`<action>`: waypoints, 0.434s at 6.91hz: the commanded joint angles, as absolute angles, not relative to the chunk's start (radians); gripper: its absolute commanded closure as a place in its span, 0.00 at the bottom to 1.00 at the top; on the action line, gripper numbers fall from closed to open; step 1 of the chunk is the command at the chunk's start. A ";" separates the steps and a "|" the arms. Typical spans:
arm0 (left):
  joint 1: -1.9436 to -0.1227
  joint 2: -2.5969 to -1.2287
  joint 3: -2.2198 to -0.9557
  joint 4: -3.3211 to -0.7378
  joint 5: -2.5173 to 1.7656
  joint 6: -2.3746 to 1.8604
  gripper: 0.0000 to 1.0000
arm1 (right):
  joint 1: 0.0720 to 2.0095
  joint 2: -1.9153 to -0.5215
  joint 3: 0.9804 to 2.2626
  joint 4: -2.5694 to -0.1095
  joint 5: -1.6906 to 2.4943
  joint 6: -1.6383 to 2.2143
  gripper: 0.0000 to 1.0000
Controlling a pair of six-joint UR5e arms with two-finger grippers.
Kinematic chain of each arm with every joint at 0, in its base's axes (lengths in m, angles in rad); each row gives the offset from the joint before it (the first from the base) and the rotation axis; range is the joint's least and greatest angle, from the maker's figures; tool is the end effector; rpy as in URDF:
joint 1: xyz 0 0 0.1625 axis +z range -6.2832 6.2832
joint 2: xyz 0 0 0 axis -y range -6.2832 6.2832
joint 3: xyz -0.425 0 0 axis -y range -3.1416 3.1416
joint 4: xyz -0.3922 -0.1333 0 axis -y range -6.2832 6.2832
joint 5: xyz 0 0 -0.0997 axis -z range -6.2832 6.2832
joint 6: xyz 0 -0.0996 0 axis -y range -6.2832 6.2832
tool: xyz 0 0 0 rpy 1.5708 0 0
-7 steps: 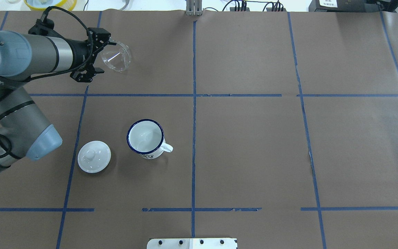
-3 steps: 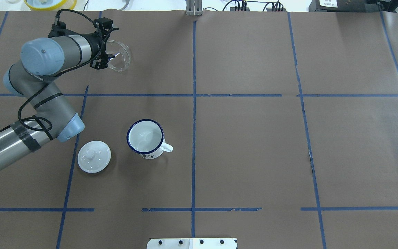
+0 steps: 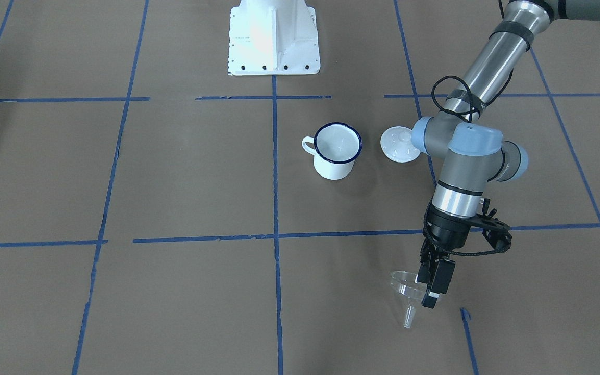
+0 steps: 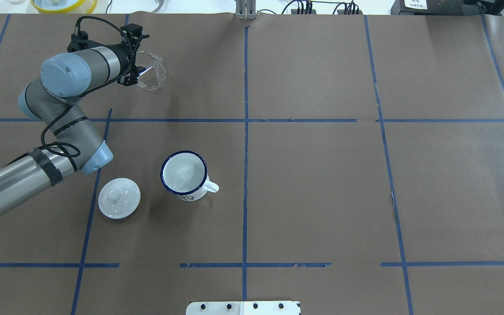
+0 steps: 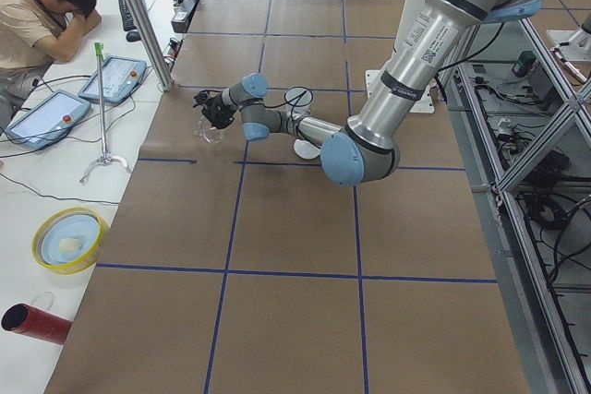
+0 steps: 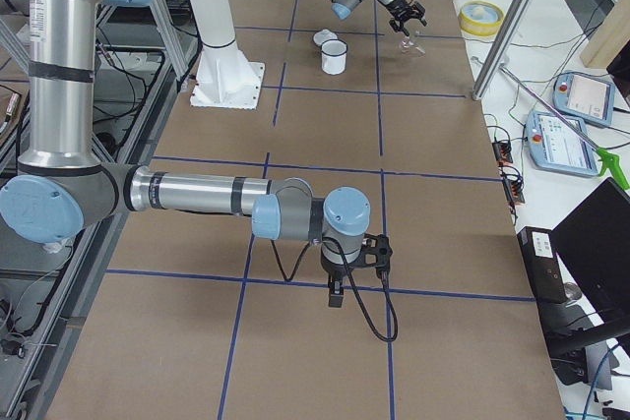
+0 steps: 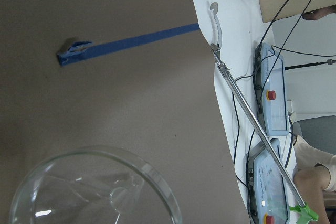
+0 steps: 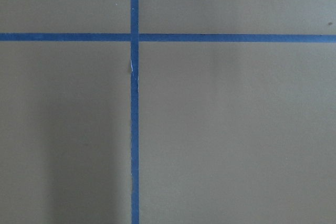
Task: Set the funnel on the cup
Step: 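Grasp the glass funnel rim with the left gripper and lift it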
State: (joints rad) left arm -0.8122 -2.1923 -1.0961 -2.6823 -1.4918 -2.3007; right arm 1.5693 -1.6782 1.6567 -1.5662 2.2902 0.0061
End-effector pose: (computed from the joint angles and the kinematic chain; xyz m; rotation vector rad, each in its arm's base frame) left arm 0.4207 -0.6491 0.3863 0.1320 1.3798 -1.3645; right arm 0.0670 -0.4451 0.6701 -0.0189 -0.7193 0.0105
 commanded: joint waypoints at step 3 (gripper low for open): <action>-0.811 -2.201 -1.078 -2.712 -1.488 -2.295 1.00 | 1.569 -1.678 1.657 -1.566 2.290 0.006 0.00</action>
State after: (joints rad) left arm -0.8125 -2.2021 -1.0790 -2.7057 -1.4885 -2.2995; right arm 1.5693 -1.6782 1.6567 -1.5662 2.2902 0.0061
